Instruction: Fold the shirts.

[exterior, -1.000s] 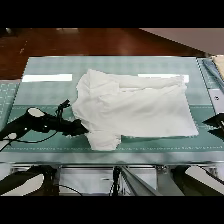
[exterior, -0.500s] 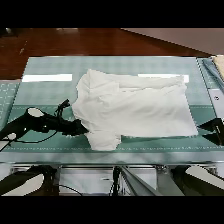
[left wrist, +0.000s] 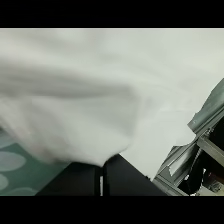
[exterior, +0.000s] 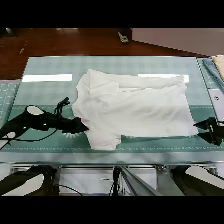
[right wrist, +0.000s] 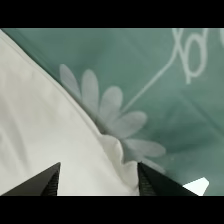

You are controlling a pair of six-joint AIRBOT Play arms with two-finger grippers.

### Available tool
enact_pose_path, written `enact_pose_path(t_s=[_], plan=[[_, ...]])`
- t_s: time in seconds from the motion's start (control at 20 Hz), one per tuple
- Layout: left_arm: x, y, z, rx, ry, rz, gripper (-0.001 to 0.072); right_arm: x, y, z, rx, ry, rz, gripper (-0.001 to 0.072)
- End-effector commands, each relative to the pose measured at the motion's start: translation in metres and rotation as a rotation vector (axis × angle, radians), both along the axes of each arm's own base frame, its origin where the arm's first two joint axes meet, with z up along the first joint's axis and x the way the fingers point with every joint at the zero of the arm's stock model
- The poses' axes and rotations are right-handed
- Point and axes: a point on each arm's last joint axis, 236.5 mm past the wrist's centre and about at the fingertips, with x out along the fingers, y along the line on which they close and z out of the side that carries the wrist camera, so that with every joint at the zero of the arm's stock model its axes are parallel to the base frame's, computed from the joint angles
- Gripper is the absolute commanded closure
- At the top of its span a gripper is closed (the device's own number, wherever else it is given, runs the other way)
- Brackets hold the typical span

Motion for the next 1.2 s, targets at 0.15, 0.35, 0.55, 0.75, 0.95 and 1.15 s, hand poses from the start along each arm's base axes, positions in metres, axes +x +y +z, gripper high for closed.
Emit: enact_pose_path(t_s=[0.15, 0.35, 0.55, 0.75, 0.95, 1.15], plan=[[0.027, -0.004, 0.026, -0.017, -0.09, -0.024, 0.0665, 0.034, 0.022, -0.031, -0.009, 0.032, 0.007, 0.059], [0.037, -0.004, 0.036, -0.02, -0.132, -0.031, 0.0665, 0.084, 0.038, 0.015, 0.018, -0.225, 0.034, 0.0686], [0.087, 0.005, 0.12, -0.058, -0.366, -0.009, 0.0666, 0.131, 0.056, 0.161, 0.027, -0.643, 0.067, 0.0686], [0.123, 0.04, 0.322, -0.034, -0.891, 0.041, 0.0667, 0.13, 0.092, 0.372, -0.084, -1.148, 0.166, 0.0686], [0.072, 0.071, 0.52, 0.13, -1.436, 0.111, 0.0666, 0.082, 0.134, 0.55, -0.338, -1.528, 0.214, 0.0687], [0.007, 0.079, 0.621, 0.261, -1.705, 0.196, 0.0666, 0.016, 0.173, 0.662, -0.642, -1.697, 0.225, 0.0687]])
